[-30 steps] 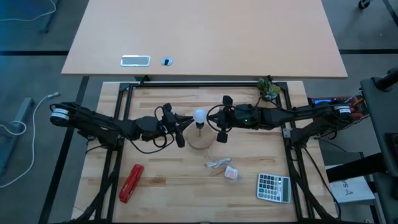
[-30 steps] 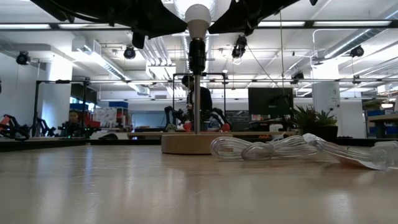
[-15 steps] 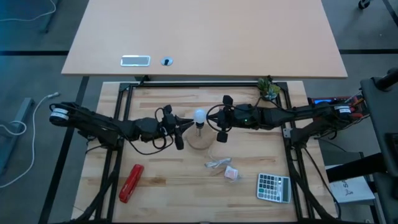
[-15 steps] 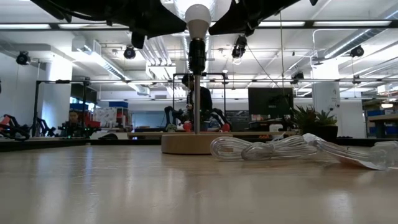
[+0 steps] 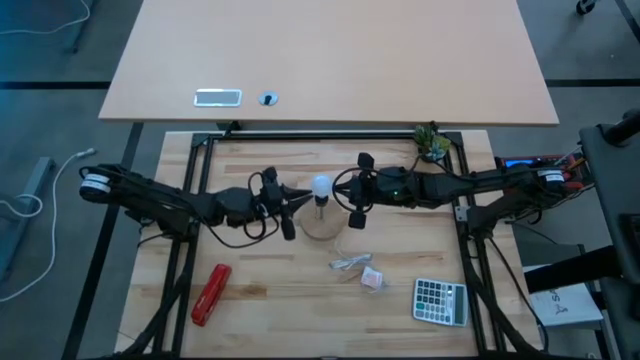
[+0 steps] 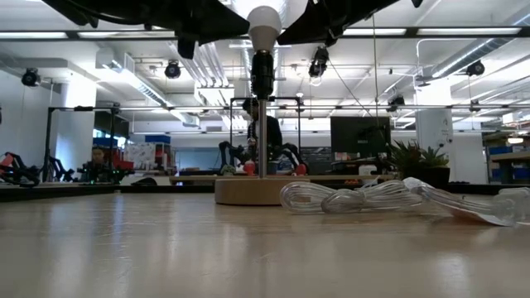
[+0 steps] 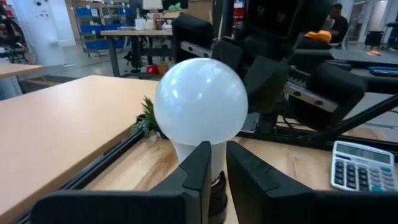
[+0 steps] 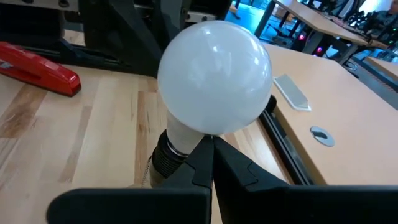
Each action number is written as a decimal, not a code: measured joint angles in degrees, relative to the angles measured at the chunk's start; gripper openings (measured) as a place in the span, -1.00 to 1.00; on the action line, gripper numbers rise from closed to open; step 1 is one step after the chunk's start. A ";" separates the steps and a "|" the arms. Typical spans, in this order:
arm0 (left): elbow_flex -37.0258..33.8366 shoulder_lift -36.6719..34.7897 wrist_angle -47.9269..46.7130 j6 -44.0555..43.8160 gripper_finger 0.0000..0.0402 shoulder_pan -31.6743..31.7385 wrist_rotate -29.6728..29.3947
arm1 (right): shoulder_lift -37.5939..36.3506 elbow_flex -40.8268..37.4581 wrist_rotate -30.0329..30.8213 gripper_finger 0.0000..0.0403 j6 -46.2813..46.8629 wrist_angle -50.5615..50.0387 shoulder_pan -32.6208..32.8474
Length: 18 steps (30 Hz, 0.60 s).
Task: Screw lightbulb
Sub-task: Insert the lightbulb into the lamp
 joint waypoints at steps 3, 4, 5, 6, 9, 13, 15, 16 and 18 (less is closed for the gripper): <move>0.00 0.00 -0.63 0.00 -0.80 0.40 -0.12 | 0.00 0.00 -0.48 -1.00 0.06 0.02 0.00; 0.00 0.00 -0.81 -0.01 -0.80 0.49 -0.14 | 0.00 0.00 -0.85 -1.00 0.18 0.01 0.00; 0.00 0.00 -1.00 -0.02 -0.80 0.58 -0.14 | 0.00 0.00 -1.04 -1.00 0.23 0.00 0.00; 0.00 0.00 -1.33 -0.10 -0.80 0.63 -0.14 | 0.00 0.00 -1.13 -1.00 0.25 0.04 0.00; 0.00 0.05 -1.87 -0.38 -0.80 0.72 -0.21 | 0.00 0.00 -1.31 -1.00 0.31 0.07 0.00; 0.00 0.07 -1.87 -0.46 -0.80 0.76 -0.94 | 0.00 0.00 -1.52 -1.00 0.65 0.07 0.02; 0.00 0.07 -2.08 -0.46 -0.80 0.76 -1.94 | 0.20 0.00 -1.66 -1.00 0.77 0.15 0.08; 0.00 0.07 -2.19 -0.48 -0.80 0.76 -2.51 | 0.30 0.00 -1.69 -1.00 0.79 0.17 0.15; 0.00 0.07 -2.29 -0.49 -0.80 0.76 -3.11 | 0.39 0.00 -2.24 -1.00 0.81 0.04 0.24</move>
